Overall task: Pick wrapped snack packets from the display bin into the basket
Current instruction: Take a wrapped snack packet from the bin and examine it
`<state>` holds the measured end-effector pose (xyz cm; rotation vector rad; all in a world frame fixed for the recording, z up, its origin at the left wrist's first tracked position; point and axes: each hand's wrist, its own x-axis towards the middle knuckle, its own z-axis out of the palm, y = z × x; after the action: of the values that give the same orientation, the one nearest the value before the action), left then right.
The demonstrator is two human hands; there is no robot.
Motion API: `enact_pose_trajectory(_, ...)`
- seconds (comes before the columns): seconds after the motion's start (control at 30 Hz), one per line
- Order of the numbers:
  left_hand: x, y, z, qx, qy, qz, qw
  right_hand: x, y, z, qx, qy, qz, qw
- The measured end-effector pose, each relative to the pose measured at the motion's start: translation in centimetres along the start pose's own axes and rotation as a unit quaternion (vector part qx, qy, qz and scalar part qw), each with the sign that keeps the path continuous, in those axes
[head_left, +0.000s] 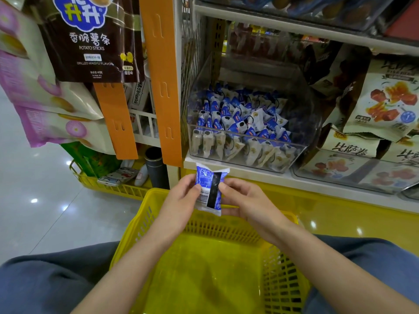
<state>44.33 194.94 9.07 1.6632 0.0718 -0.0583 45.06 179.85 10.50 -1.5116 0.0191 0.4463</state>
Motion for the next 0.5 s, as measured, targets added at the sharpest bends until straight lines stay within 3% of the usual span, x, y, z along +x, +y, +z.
enact_pose_trajectory(0.1,-0.1,-0.3,0.0,0.096,0.042,0.063,0.993,0.2,0.2,0.4,0.011,0.049,-0.012,0.999)
enact_pose_trajectory(0.27,-0.4,-1.1,0.4,0.177,-0.008,0.113,0.978,0.5,0.7,0.7,-0.013,0.092,-0.025,0.995)
enact_pose_trajectory(0.5,-0.3,-1.5,0.7,0.103,-0.055,0.073,0.99,0.6,1.1,0.8,-0.033,0.088,-0.053,0.994)
